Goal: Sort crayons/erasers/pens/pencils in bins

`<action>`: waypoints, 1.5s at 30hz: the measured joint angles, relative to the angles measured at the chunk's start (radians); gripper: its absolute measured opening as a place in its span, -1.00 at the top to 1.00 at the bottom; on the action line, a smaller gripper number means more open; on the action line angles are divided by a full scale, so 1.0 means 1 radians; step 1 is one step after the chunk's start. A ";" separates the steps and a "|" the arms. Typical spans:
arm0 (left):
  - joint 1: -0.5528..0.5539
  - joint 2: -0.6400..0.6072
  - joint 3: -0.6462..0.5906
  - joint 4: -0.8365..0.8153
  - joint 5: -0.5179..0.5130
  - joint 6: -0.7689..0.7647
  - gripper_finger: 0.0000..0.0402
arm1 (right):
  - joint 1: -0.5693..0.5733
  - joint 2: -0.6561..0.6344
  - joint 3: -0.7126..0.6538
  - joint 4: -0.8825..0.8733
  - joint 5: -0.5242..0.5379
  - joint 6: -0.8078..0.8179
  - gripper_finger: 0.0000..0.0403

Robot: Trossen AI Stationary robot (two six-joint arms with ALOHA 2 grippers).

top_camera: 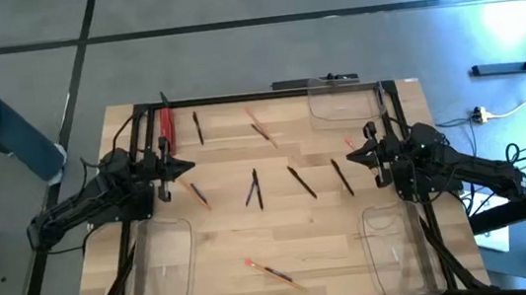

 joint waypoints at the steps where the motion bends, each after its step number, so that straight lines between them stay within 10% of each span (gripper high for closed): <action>1: 0.000 0.000 0.000 0.000 0.000 0.000 1.00 | 0.000 0.000 0.000 0.000 0.000 0.000 0.86; 33: 0.000 0.000 0.009 0.072 -0.085 -0.049 1.00 | 0.001 -0.001 0.000 0.002 -0.034 0.076 0.86; 45: 0.000 0.274 0.428 -0.225 -0.163 -0.053 1.00 | 0.001 -0.001 0.000 0.003 -0.044 0.049 0.86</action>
